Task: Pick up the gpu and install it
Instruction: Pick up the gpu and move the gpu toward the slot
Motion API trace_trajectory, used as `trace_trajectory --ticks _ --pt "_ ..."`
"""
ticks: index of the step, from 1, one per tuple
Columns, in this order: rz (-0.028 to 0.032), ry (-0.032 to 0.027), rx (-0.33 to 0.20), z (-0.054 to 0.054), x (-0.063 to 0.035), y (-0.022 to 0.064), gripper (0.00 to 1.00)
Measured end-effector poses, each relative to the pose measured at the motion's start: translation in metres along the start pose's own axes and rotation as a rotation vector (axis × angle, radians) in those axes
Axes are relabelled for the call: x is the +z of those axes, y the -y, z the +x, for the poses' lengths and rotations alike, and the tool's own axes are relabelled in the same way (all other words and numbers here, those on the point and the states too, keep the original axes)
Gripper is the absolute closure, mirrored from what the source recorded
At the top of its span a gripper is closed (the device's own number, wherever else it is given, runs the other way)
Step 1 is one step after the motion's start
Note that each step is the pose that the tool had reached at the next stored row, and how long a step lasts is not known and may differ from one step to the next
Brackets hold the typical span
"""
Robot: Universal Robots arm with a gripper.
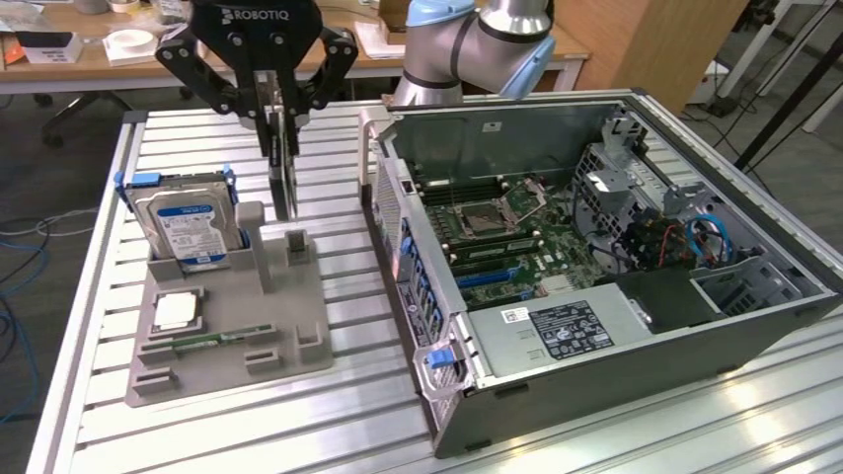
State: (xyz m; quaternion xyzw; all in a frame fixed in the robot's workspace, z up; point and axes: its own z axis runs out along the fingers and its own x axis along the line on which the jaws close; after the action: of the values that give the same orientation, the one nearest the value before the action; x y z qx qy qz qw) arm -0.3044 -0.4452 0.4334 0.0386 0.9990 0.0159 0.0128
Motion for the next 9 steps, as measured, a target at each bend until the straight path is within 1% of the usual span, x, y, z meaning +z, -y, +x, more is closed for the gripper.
trace_trajectory --ticks 9 --pt "0.0000 0.0000 0.000 -0.0002 -0.0066 -0.0002 0.74"
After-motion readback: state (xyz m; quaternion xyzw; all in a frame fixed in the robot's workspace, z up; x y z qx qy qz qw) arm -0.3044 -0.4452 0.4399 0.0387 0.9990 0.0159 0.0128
